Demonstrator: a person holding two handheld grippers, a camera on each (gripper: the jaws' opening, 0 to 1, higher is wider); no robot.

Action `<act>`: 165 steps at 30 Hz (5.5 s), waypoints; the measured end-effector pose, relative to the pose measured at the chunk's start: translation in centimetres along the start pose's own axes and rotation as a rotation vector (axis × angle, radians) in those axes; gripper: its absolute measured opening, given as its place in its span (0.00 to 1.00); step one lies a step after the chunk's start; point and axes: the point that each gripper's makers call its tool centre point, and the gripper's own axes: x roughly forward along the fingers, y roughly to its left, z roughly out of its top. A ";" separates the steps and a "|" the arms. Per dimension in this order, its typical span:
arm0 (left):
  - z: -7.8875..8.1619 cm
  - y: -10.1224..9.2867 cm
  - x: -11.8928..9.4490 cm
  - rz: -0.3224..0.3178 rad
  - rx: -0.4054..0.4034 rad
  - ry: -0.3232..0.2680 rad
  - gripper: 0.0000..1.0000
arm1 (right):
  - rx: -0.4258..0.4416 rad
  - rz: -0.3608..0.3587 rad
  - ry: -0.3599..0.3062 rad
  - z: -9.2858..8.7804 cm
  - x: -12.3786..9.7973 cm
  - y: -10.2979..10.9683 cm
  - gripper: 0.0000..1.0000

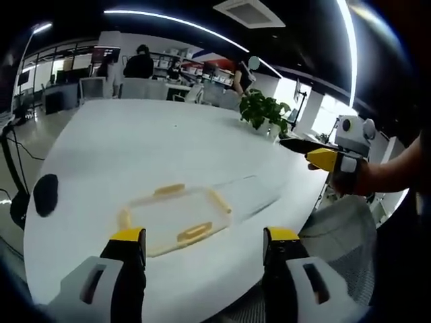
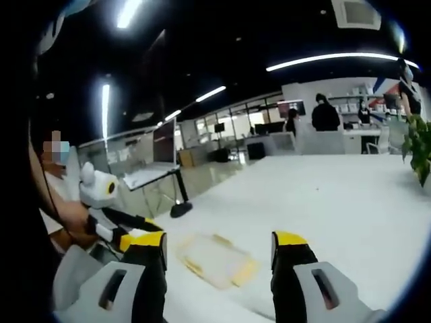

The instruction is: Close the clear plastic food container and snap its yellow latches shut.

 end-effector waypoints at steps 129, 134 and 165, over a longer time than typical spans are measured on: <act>-0.5 8.7 3.7 -0.205 0.199 0.280 0.63 | -0.224 0.274 0.362 -6.2 5.8 -1.1 0.49; -0.9 8.9 3.8 -0.217 0.229 0.309 0.63 | -0.239 0.297 0.396 -6.7 6.1 -1.1 0.49; -2.4 9.5 4.9 -0.272 0.381 0.424 0.63 | -0.371 0.433 0.582 -9.4 7.6 -1.9 0.45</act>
